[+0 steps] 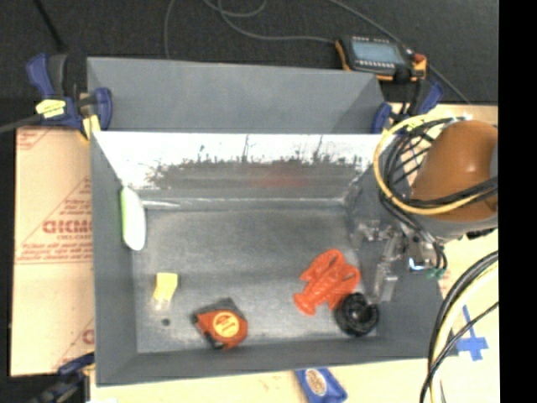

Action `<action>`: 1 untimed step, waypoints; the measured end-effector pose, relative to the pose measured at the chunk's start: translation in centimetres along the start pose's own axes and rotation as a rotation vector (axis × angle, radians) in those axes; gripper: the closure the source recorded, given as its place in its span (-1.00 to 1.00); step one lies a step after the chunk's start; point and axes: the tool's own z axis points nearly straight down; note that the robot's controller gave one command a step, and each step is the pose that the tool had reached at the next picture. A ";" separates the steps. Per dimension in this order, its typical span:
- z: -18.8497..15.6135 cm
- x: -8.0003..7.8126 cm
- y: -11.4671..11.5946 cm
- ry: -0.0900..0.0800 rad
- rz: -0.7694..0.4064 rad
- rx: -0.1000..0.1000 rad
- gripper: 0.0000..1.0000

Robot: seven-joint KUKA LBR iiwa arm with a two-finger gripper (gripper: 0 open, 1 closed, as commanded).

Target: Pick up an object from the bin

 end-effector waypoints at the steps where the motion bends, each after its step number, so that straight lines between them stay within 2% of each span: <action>1: 2.1 0.3 0.0 -0.009 0.072 0.000 -1.00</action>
Offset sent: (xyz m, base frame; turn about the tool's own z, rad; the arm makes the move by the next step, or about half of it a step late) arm -0.0254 0.0027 -0.0711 0.0956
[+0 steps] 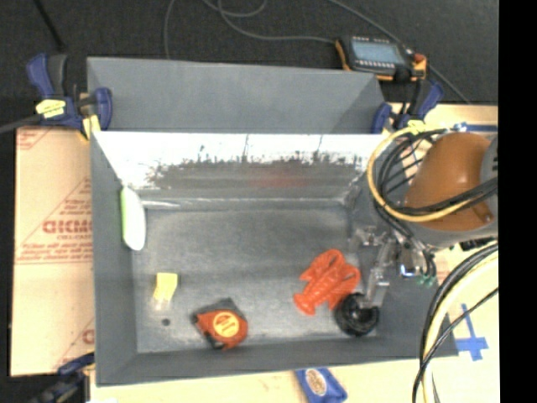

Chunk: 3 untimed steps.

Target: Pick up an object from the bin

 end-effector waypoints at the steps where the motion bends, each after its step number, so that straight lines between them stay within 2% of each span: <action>1: 3.7 1.6 0.0 0.012 0.066 -0.001 -1.00; 2: 4.7 3.1 0.2 -0.003 0.031 0.002 1.00; 3: 4.7 3.1 0.2 -0.003 0.030 0.002 1.00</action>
Offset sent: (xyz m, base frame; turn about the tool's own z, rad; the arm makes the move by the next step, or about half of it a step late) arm -0.0357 0.0060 -0.0534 0.0338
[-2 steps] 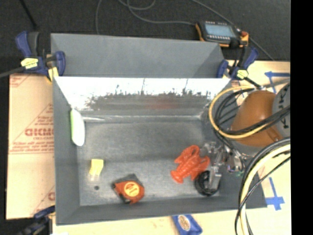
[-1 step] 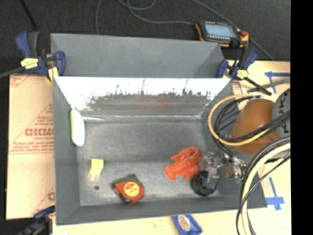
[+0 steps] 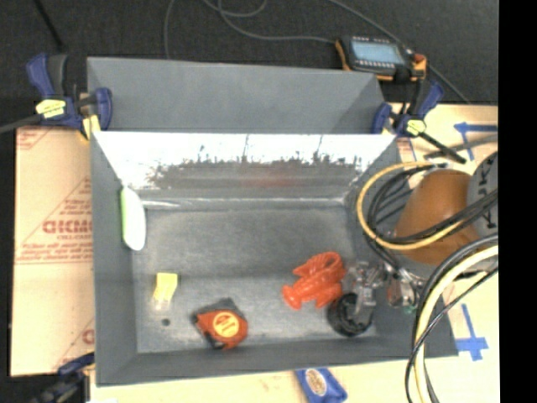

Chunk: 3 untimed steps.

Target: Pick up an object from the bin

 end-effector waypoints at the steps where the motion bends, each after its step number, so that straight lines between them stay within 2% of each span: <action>1: 0.0 -0.1 0.1 0.000 0.002 0.000 1.00; 2: 0.1 -4.7 1.3 0.022 0.064 -0.002 1.00; 3: 0.0 -5.6 1.0 -0.004 0.067 -0.007 1.00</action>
Offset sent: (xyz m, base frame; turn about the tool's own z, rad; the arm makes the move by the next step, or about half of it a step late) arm 0.0592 0.0119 -0.0056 0.0770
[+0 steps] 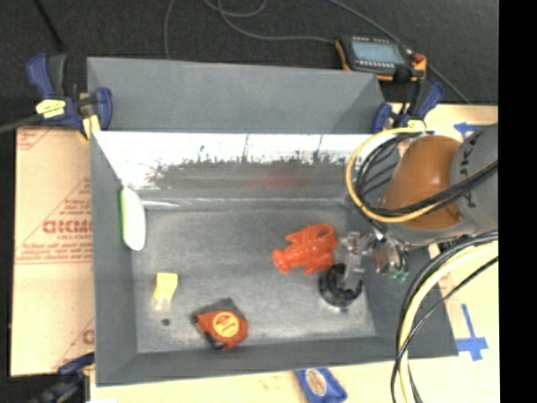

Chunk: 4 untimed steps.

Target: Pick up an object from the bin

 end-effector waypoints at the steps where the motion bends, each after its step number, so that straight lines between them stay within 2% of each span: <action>1: -3.3 1.8 -0.3 0.025 -0.008 0.004 1.00; 2: -5.4 -0.4 -0.3 0.007 -0.019 0.006 1.00; 3: -0.3 -1.7 1.6 0.015 -0.056 0.009 1.00; 4: -1.2 -1.0 1.3 0.013 -0.068 0.005 1.00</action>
Offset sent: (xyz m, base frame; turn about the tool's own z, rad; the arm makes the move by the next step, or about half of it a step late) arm 0.0248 -0.0063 -0.0067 -0.0381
